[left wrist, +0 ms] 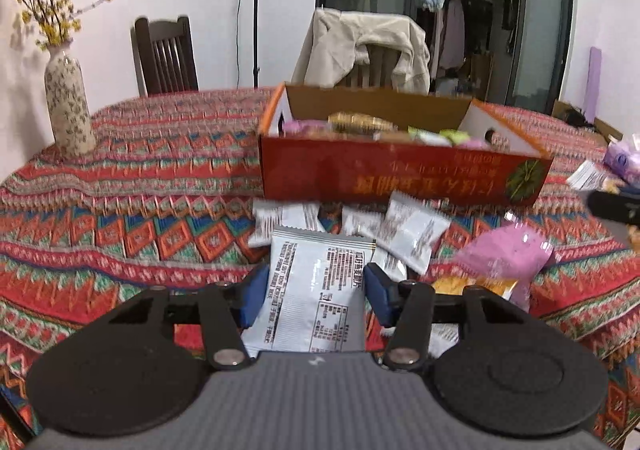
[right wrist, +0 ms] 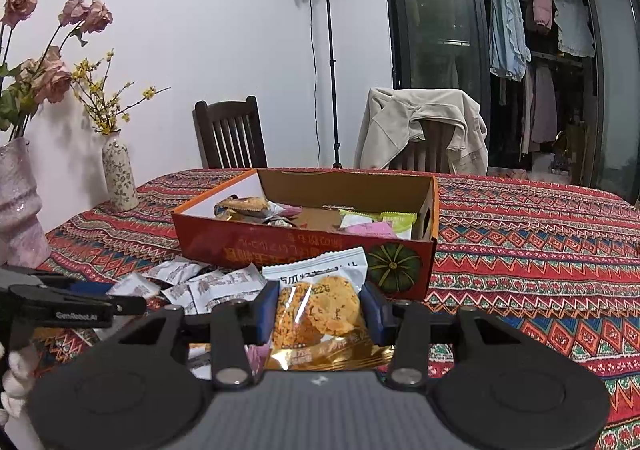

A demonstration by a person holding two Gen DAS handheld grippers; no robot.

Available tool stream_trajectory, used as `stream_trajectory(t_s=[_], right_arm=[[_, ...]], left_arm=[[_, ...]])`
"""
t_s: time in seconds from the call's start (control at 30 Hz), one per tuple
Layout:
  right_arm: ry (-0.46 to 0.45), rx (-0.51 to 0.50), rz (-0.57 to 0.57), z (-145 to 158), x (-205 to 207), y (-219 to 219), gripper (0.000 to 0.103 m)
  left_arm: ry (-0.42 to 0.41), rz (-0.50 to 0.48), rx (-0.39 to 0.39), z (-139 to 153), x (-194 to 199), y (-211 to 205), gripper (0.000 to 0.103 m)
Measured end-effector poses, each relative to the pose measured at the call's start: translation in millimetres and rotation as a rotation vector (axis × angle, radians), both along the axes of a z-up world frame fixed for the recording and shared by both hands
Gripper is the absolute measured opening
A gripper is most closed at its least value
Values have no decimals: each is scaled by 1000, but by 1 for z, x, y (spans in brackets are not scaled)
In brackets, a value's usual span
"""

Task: Organize snacks
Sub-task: 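Carry both packets over the box and open both tools to drop them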

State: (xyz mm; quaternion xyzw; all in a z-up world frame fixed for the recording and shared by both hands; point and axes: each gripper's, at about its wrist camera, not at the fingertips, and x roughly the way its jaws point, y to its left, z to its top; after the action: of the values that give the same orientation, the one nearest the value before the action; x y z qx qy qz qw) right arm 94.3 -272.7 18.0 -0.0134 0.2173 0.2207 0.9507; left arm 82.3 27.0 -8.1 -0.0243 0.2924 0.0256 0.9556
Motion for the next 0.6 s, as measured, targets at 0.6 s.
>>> stream_trajectory(t_s=[0.6], right_arm=[[-31,48,-59,31,60,14,44]], left_arm=[[-175,-51,41,70,51,-26,53]])
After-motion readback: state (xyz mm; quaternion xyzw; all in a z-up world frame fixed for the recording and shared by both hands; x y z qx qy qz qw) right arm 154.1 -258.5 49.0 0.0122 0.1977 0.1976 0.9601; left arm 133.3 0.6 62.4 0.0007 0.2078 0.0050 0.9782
